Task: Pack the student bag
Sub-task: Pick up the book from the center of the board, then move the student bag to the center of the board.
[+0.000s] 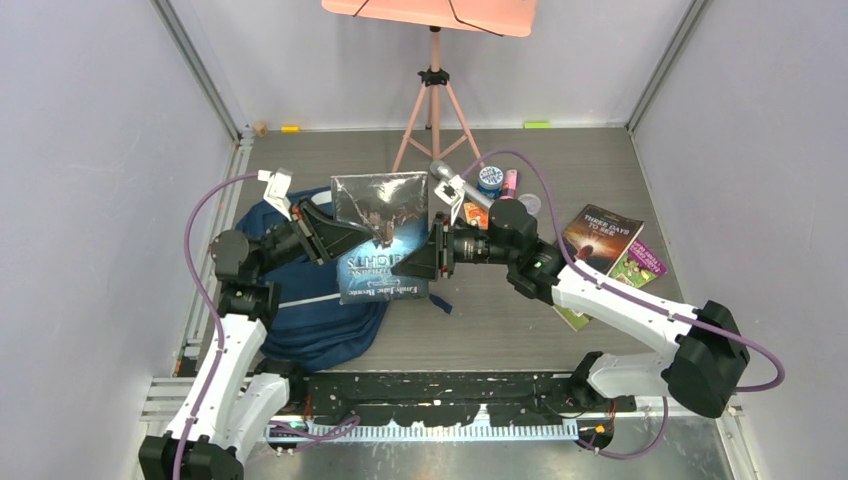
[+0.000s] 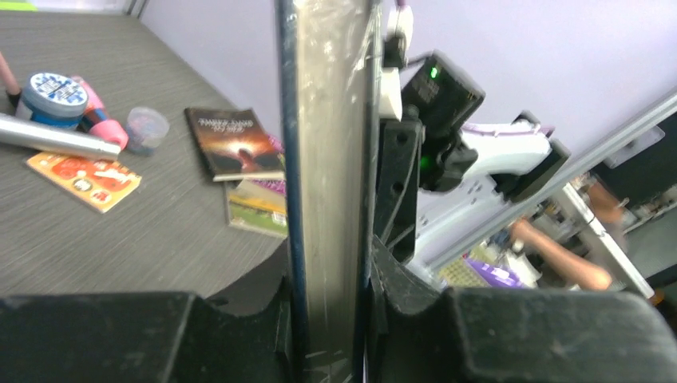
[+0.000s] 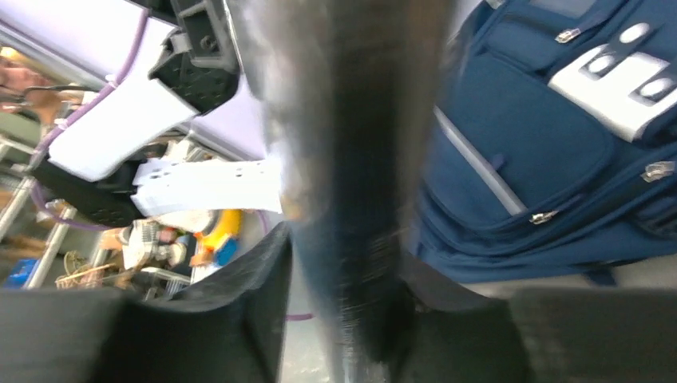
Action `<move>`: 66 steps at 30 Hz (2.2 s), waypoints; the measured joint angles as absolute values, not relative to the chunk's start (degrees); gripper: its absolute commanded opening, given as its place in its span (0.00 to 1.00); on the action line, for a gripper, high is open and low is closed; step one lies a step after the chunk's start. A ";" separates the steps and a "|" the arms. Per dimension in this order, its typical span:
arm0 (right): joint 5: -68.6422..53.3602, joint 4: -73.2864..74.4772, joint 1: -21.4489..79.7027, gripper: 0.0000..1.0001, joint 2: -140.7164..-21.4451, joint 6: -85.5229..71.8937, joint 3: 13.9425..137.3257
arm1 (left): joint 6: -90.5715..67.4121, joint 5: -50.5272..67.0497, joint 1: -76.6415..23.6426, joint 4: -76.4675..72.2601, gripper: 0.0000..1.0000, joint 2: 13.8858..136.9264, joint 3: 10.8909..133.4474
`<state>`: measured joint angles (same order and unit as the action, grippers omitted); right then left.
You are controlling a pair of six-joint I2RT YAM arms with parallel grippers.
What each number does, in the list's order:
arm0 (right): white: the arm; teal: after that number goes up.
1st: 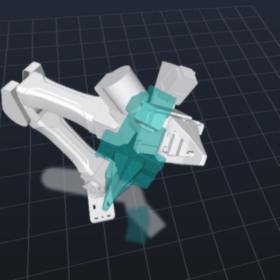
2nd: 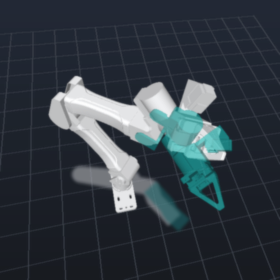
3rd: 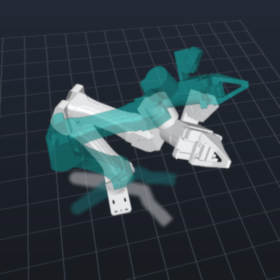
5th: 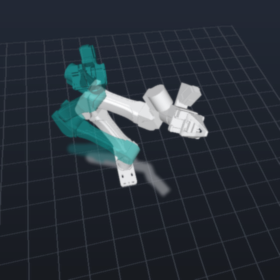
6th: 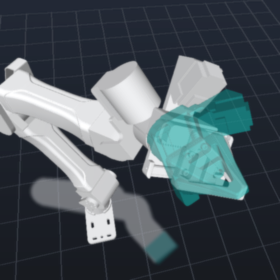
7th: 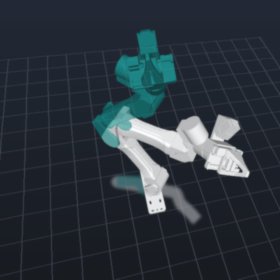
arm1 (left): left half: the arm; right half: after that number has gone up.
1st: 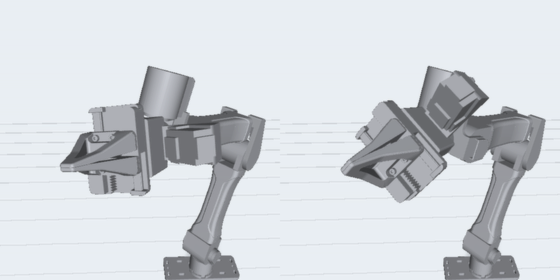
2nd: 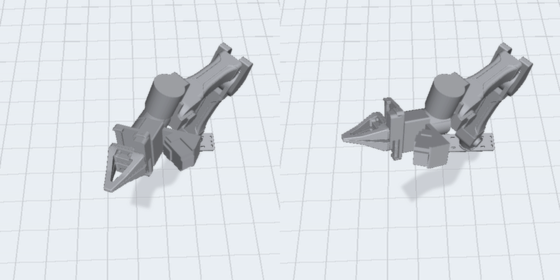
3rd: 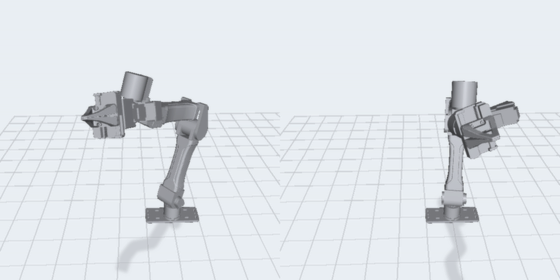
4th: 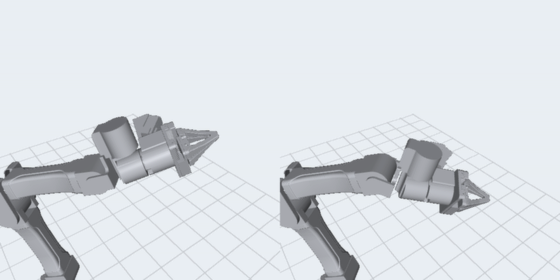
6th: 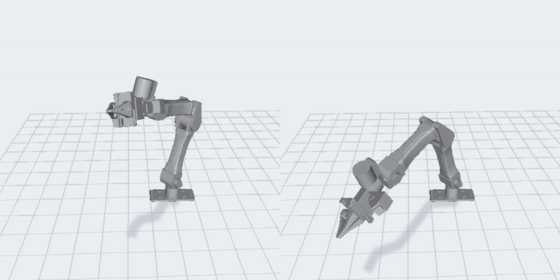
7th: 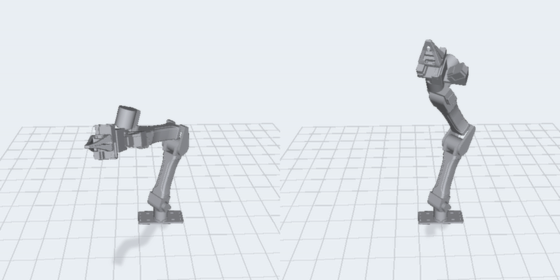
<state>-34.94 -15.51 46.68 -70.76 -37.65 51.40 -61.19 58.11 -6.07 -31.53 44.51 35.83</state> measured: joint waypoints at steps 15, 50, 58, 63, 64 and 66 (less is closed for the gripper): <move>-14.92 0.95 44.84 0.01 -64.49 -33.58 51.11 | -40.82 41.76 -6.35 -0.05 0.70 44.01 39.77; 18.09 27.57 39.42 0.00 -58.72 -26.79 49.10 | -30.61 -20.73 -39.48 34.11 0.00 78.78 47.79; 18.85 28.27 39.42 0.00 -58.72 -26.63 49.06 | -29.67 -15.84 -29.06 22.55 0.00 84.58 51.66; 18.87 29.26 39.42 0.00 -58.72 -26.76 49.06 | -28.16 -12.78 -24.27 16.69 0.08 90.85 57.65; 18.92 29.28 39.42 0.00 -58.70 -26.87 49.06 | -27.35 -12.29 -23.75 16.27 0.17 92.23 59.46; 19.00 29.34 39.42 0.00 -58.46 -27.05 49.06 | -25.30 -10.98 -23.11 16.99 0.41 94.54 63.42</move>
<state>19.00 29.34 39.42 -58.46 -27.05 49.06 -25.30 -10.98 -23.11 16.99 94.54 63.42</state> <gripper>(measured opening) 0.329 0.139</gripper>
